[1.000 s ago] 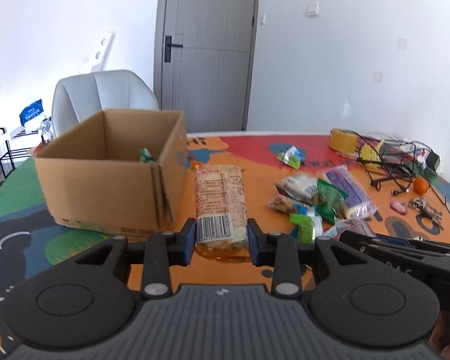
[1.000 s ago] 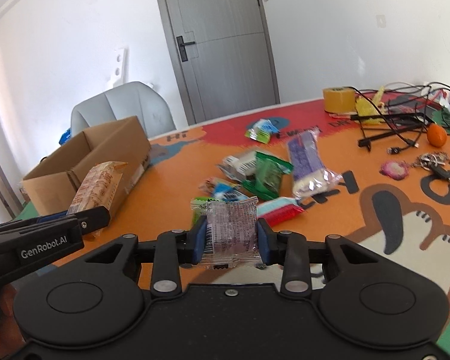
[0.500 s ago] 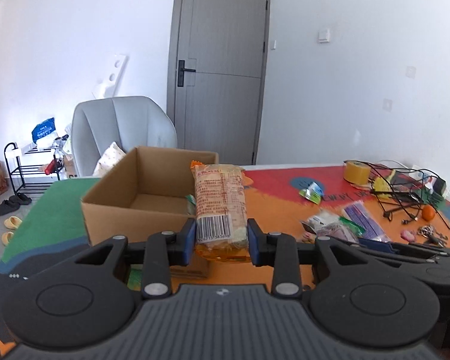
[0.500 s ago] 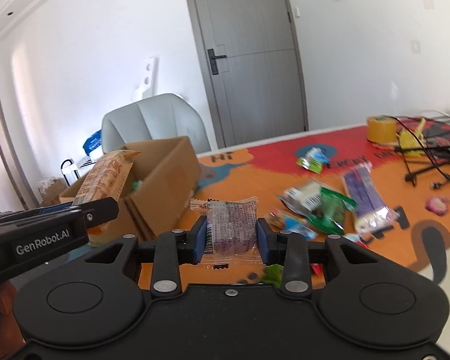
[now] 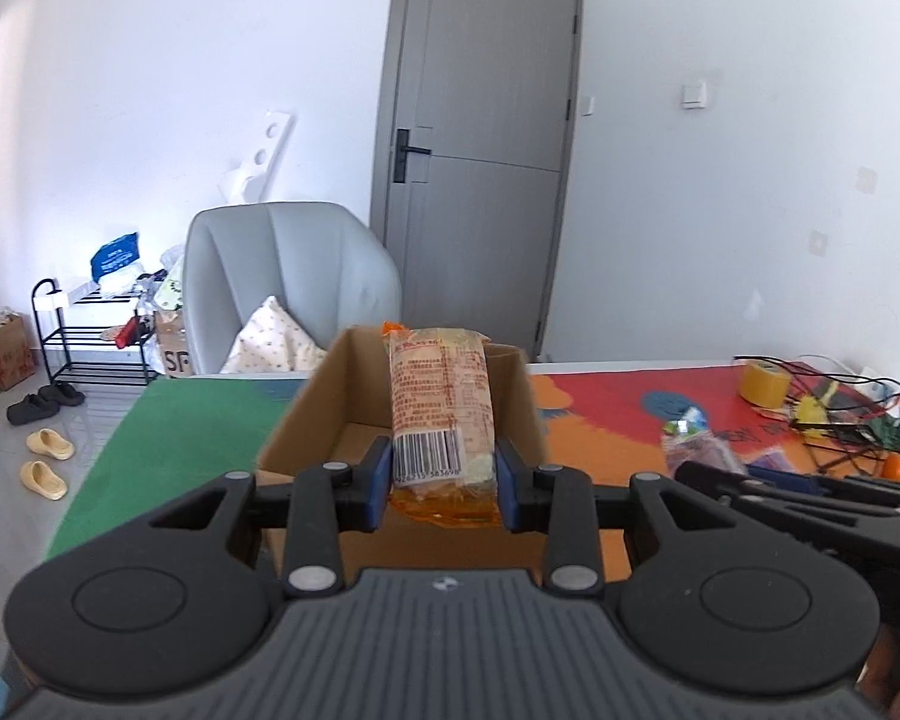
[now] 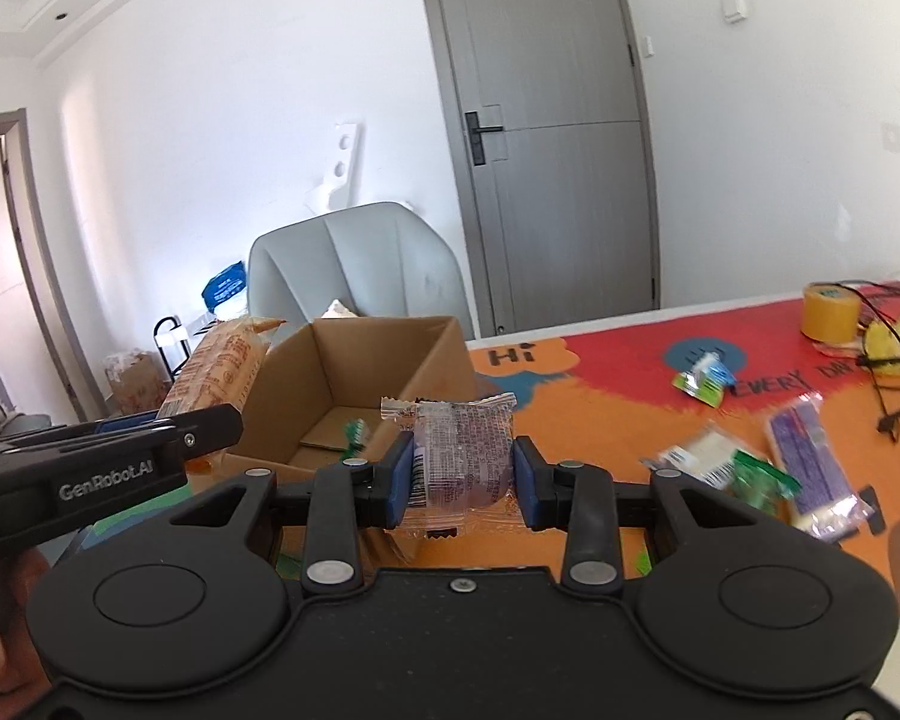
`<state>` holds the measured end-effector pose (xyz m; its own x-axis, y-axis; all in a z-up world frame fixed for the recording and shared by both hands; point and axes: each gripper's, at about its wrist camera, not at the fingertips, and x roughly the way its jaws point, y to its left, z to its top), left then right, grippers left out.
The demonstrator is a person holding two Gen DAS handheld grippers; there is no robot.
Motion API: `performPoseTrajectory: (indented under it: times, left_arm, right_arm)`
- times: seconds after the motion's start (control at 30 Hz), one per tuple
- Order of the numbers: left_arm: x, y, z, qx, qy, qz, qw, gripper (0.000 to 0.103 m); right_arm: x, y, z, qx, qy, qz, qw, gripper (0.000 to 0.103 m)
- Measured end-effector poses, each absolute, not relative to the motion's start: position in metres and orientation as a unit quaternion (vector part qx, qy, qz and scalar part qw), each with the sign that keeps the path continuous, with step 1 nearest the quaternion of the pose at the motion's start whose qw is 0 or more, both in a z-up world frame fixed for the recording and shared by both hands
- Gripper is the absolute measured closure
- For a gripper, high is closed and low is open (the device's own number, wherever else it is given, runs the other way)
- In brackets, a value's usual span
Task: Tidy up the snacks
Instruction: 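Carry the biscuit roll in the left tool while the right tool carries the cracker pack to the box, then open the left tool inside the box while the right tool drops the cracker pack in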
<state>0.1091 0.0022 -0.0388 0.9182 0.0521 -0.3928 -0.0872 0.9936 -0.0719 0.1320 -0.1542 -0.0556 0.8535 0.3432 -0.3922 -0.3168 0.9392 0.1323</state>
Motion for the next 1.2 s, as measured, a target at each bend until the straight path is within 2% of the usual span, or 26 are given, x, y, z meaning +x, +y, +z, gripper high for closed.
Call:
performPoseTrajectory:
  times: [0.77, 1.2]
  left_arm:
    - [0.169, 0.055, -0.05, -0.06, 0.223, 0.036, 0.972, 0.068]
    - [0.157, 0.079, -0.049, -0.081, 0.224, 0.072, 0.968, 0.066]
  right_arm:
    - [0.186, -0.094, -0.057, 0.025, 0.233, 0.201, 0.951, 0.068]
    - [0.203, -0.078, -0.058, 0.028, 0.245, 0.208, 0.947, 0.067]
